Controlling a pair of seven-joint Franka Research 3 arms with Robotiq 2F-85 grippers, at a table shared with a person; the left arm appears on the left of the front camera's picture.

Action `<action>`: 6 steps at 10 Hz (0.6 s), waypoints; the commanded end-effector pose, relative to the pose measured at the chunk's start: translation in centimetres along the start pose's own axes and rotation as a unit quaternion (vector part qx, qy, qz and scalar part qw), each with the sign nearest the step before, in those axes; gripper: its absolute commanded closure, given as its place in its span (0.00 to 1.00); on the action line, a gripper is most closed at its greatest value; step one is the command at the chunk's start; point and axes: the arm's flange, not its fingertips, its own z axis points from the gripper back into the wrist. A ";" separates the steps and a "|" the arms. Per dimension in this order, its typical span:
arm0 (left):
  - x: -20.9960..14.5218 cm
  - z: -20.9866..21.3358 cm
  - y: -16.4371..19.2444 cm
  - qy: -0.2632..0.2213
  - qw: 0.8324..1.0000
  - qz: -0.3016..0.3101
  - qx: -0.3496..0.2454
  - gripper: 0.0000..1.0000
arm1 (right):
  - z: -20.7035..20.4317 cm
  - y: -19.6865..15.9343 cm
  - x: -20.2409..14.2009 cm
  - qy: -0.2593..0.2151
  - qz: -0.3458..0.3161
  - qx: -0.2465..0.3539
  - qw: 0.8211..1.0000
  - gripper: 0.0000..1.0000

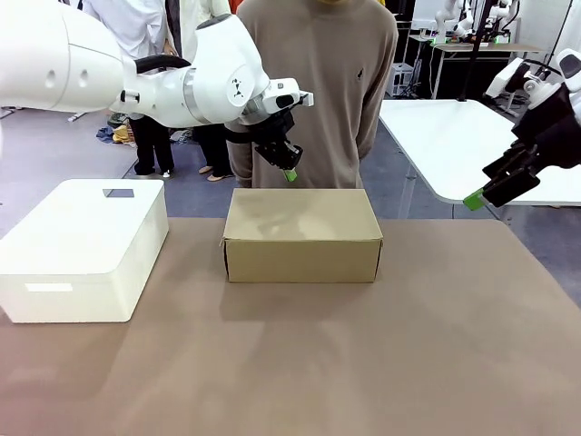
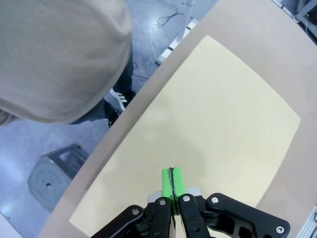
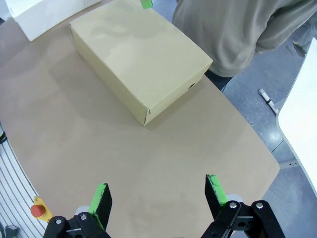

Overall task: Pack the shoes into the box.
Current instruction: Press down on the lid of the Shoes Box.

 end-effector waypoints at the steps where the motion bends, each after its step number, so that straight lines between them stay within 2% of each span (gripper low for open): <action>1: 0.3 0.7 0.1 0.001 1.000 -0.005 0.002 1.00 | -0.1 -0.1 0.1 -0.004 0.000 -0.003 1.000 0.00; 6: 0.3 0.7 0.1 0.001 1.000 -0.005 0.002 1.00 | -0.1 -0.1 0.1 -0.004 0.000 -0.003 1.000 0.00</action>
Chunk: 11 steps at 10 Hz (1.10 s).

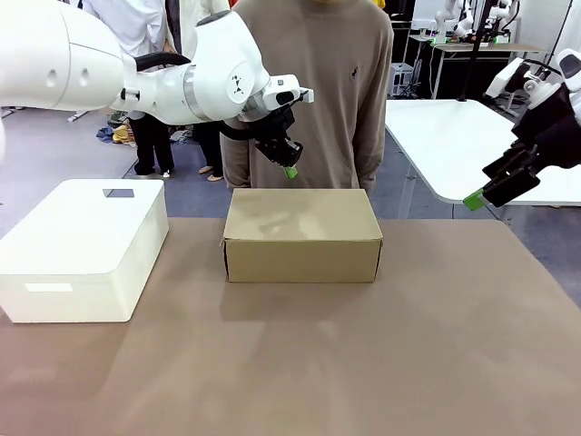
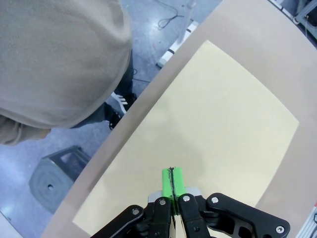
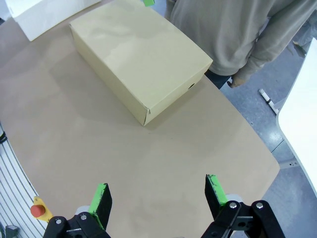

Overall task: Pack the shoes into the box.
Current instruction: Press down on the lid of the Shoes Box.

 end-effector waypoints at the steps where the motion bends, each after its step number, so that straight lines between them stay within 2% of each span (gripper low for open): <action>1: -0.1 0.2 0.1 0.005 1.000 -0.004 0.001 1.00 | -0.1 -0.1 0.1 -0.004 0.000 -0.003 1.000 0.00; 2: 0.0 0.0 0.0 0.000 1.000 0.000 0.000 1.00 | -0.1 -0.1 0.1 -0.004 0.000 -0.003 1.000 0.00; 4: -4.0 3.6 -3.4 -0.010 0.999 0.005 0.031 1.00 | -0.1 -0.1 0.1 -0.004 0.000 -0.003 1.000 0.00; 5: -5.4 4.5 -4.4 -0.008 0.999 0.001 0.033 0.94 | -0.1 -0.1 0.1 -0.004 0.000 -0.003 1.000 0.00; 8: -10.7 7.4 -7.2 0.049 0.998 -0.017 0.046 0.36 | -0.1 -0.1 0.1 -0.004 0.000 -0.003 1.000 0.00; 10: -14.0 9.9 -7.8 0.042 0.997 -0.031 0.059 0.00 | -0.1 -0.1 0.1 -0.004 0.000 -0.003 1.000 0.00; 11: -15.6 11.2 -7.8 0.027 0.997 -0.042 0.053 0.00 | -0.1 -0.1 0.1 -0.004 0.000 -0.003 1.000 0.00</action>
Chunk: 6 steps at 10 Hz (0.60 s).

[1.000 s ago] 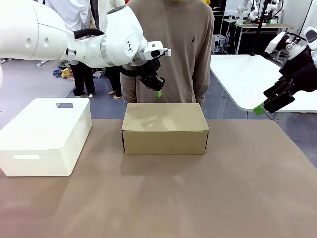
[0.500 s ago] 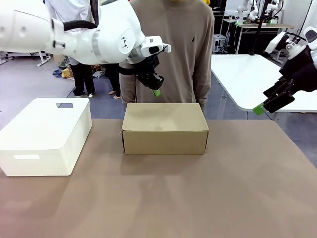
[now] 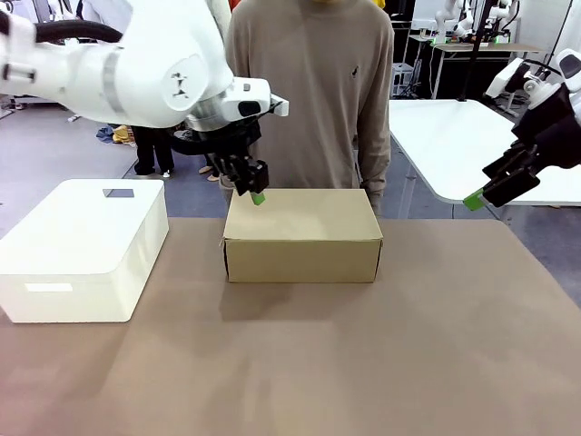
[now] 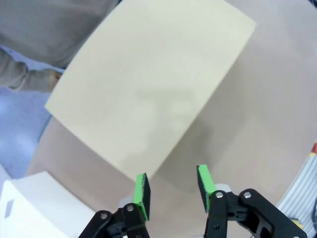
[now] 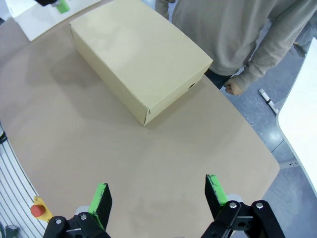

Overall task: Pack the shoes into the box.
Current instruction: Press down on the lid of the Shoes Box.

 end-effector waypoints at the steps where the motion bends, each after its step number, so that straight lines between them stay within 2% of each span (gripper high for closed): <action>1: -4.2 2.1 0.7 -0.023 1.000 -0.019 0.003 0.00 | 0.0 -0.1 0.1 -0.004 0.000 -0.003 1.000 0.00; 3: -6.7 3.7 0.8 -0.009 0.999 -0.050 0.007 0.00 | 0.0 -0.1 0.1 -0.004 0.000 -0.003 1.000 0.00; 6: -10.2 5.6 2.4 -0.048 0.996 -0.070 -0.012 0.00 | 0.0 -0.1 0.1 -0.004 0.000 -0.003 1.000 0.00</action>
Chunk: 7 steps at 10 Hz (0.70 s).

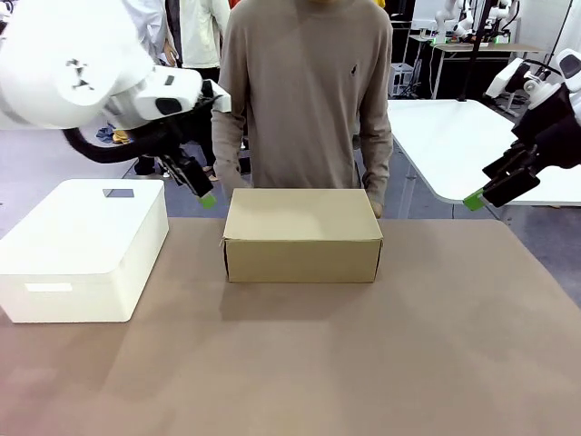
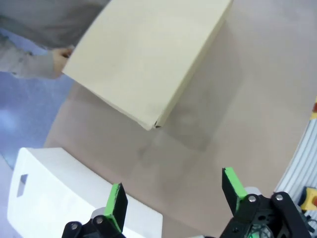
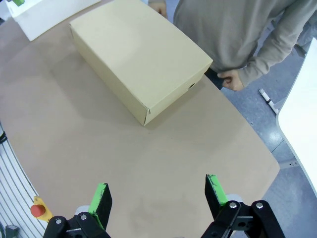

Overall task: Pack the shoes into the box.
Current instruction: Press down on the lid of the Shoes Box.

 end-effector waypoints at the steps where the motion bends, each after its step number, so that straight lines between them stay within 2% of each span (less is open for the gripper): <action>1: -2.6 0.2 0.7 -0.045 0.998 -0.018 -0.028 0.00 | 0.0 -0.1 0.1 -0.004 0.000 -0.003 1.000 0.00; 3: -2.4 -0.1 1.7 -0.059 0.997 -0.018 -0.044 0.00 | 0.0 -0.1 0.1 -0.004 0.000 -0.003 1.000 0.00; 4: -1.8 0.7 0.9 -0.033 0.999 -0.009 -0.019 0.00 | 0.0 -0.1 0.1 -0.004 0.000 -0.003 1.000 0.00; 7: -1.8 0.7 0.9 -0.033 0.999 -0.009 -0.019 0.00 | 0.0 -0.1 0.1 -0.004 0.000 -0.003 1.000 0.00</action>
